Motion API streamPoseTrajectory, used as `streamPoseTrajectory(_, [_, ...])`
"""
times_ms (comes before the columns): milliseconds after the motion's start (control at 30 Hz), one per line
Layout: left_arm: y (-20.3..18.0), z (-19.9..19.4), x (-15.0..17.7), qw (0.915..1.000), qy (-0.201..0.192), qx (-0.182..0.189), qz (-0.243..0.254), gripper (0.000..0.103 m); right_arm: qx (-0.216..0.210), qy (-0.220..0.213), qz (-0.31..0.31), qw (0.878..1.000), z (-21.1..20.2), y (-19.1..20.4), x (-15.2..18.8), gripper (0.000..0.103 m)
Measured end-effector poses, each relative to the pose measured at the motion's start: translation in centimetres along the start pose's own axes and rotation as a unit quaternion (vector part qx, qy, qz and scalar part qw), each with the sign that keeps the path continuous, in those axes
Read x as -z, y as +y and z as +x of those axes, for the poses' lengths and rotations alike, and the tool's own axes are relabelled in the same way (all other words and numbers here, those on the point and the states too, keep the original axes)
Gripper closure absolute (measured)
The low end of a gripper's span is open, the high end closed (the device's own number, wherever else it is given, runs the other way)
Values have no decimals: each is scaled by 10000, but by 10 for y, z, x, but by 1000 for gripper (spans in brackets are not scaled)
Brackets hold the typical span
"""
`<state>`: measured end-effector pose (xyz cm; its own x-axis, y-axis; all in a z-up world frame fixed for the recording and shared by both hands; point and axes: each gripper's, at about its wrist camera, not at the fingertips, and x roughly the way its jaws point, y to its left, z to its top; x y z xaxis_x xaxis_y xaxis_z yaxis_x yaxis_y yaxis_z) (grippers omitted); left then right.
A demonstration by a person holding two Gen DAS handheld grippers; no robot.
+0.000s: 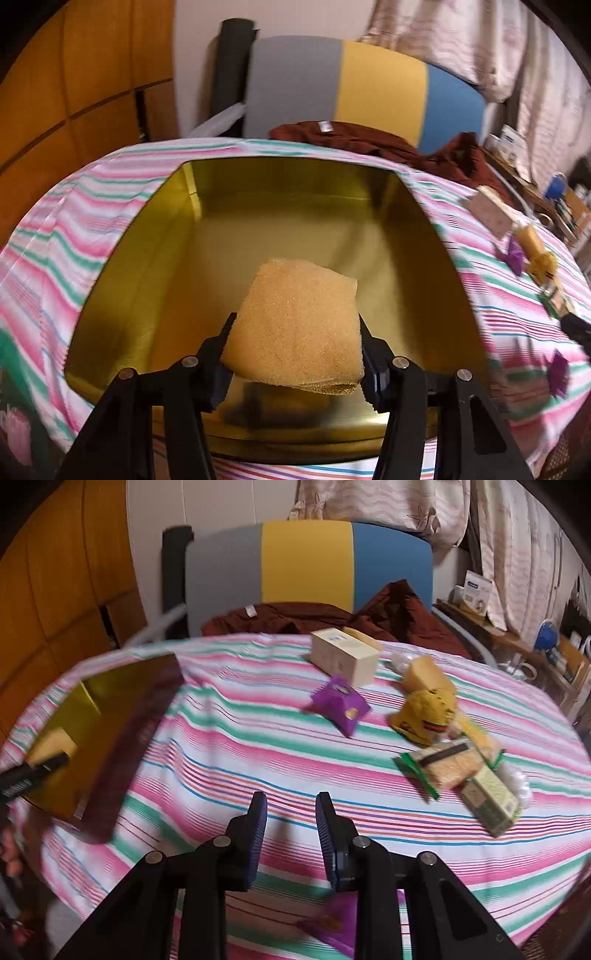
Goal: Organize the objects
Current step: 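Carry the tan sponge into the gold tin and open the left tool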
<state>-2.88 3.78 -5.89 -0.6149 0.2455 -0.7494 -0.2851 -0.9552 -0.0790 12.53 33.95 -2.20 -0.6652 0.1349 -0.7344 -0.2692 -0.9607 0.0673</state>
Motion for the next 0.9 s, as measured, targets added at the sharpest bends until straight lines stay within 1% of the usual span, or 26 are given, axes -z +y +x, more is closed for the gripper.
streamPoseTrajectory(133, [25, 11, 3, 9994, 123, -206, -233, 46, -106, -91, 5, 9999, -5, 4, -5, 77])
streamPoseTrajectory(200, [35, 15, 5, 9988, 175, -227, -386, 46, 112, -245, -49, 9996, -11, 1, -8, 77])
streamPoseTrajectory(233, [37, 15, 5, 9989, 138, -268, -369, 46, 177, -329, 53, 9993, -15, -6, -8, 75])
streamPoseTrajectory(267, [38, 15, 5, 9988, 122, -313, -345, 46, 265, -380, 305, 9985, -18, -19, -9, 71])
streamPoseTrajectory(333, [41, 16, 4, 9988, 116, -285, -369, 45, 535, -440, 607, 9957, -22, -36, -7, 52])
streamPoseTrajectory(367, [43, 16, 5, 9988, 112, -280, -391, 45, 672, -436, 712, 9942, -22, -45, -4, 47])
streamPoseTrajectory(400, [43, 16, 5, 9987, 115, -279, -402, 45, 794, -383, 783, 9930, -21, -53, 0, 40])
streamPoseTrajectory(433, [43, 17, 5, 9987, 118, -278, -399, 45, 859, -311, 835, 9923, -19, -58, 5, 37])
streamPoseTrajectory(467, [43, 18, 5, 9988, 119, -286, -390, 45, 847, -191, 898, 9922, -16, -63, 10, 37])
streamPoseTrajectory(533, [42, 19, 6, 9987, 134, -319, -375, 45, 504, 97, 972, 9939, -10, -66, 20, 37])
streamPoseTrajectory(567, [43, 20, 5, 9987, 141, -323, -372, 45, 420, 167, 934, 9946, -9, -65, 23, 37])
streamPoseTrajectory(600, [42, 20, 5, 9987, 131, -351, -342, 45, 395, 274, 822, 9955, -8, -60, 28, 37])
streamPoseTrajectory(667, [40, 20, 3, 9987, 103, -426, -264, 45, 521, 461, 616, 9957, -4, -51, 35, 37])
streamPoseTrajectory(700, [39, 20, 3, 9987, 92, -442, -245, 45, 554, 551, 590, 9952, 0, -48, 38, 37])
streamPoseTrajectory(767, [39, 20, 3, 9986, 70, -488, -204, 45, 421, 737, 725, 9938, 11, -49, 42, 37])
streamPoseTrajectory(800, [39, 20, 2, 9984, 48, -535, -170, 45, 400, 824, 780, 9927, 15, -50, 44, 40])
streamPoseTrajectory(833, [39, 19, 2, 9981, 21, -601, -124, 45, 426, 883, 779, 9921, 20, -49, 44, 50])
streamPoseTrajectory(867, [40, 17, 3, 9977, 0, -681, -72, 45, 438, 882, 741, 9924, 21, -49, 45, 51])
streamPoseTrajectory(900, [40, 17, 2, 9970, -11, -774, -18, 45, 441, 824, 673, 9933, 21, -46, 44, 61])
